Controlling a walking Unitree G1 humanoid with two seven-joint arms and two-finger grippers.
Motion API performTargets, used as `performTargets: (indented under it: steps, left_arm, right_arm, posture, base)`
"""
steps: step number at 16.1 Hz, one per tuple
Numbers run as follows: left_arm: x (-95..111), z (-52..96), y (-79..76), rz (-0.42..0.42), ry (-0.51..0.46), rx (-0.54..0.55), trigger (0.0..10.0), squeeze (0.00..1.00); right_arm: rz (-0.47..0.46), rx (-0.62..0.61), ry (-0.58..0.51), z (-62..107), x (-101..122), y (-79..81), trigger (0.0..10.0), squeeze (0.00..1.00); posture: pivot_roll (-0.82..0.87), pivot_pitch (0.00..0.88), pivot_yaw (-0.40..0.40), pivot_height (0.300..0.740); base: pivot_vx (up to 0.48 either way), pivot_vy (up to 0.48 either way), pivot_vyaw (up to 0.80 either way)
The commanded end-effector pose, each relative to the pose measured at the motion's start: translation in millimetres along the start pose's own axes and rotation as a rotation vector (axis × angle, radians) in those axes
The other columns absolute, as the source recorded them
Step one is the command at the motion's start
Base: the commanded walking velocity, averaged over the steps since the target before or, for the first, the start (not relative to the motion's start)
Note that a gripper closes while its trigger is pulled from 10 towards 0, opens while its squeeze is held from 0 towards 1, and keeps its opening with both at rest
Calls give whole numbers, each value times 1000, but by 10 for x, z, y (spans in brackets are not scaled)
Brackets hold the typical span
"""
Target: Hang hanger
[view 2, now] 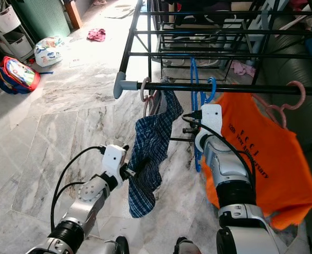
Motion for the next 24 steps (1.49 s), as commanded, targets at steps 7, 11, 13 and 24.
performTargets:
  steps: [7, 11, 13, 24]
  left_arm:
    - [-90, 30, 12, -8, 49, 8, 10000, 0]
    - [-101, 49, 46, -12, 54, 19, 10000, 0]
    - [-99, 46, 51, -13, 56, 19, 10000, 0]
    - [-80, 62, 103, -45, 59, 8, 10000, 0]
  right_arm:
    - [38, -88, -80, 50, 4, -137, 10000, 1000]
    - [92, -122, -165, 143, 32, -145, 10000, 1000]
    - [128, -159, -165, 177, -25, -134, 10000, 1000]
    - [38, -204, -265, 376, -59, -123, 10000, 1000]
  posture:
    - [-50, 213, 77, 740]
    - [-48, 210, 77, 740]
    - [-51, 209, 79, 740]
    - [-36, 199, 88, 740]
  base:
    - [0, 0, 0]
    - [0, 0, 0]
    - [0, 0, 0]
    - [0, 0, 0]
Point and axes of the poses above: a point about 5 cm out from each wrist's last joint towards the gripper, its own z axis pointing back from the gripper into the wrist, its own x axis along the axis of the wrist's last joint, y = z × x, the point moved 1 cm from there along -z, pointing out of the wrist towards the gripper, and after that the axes turned 5 degrees about z, right-handed, at the moved point
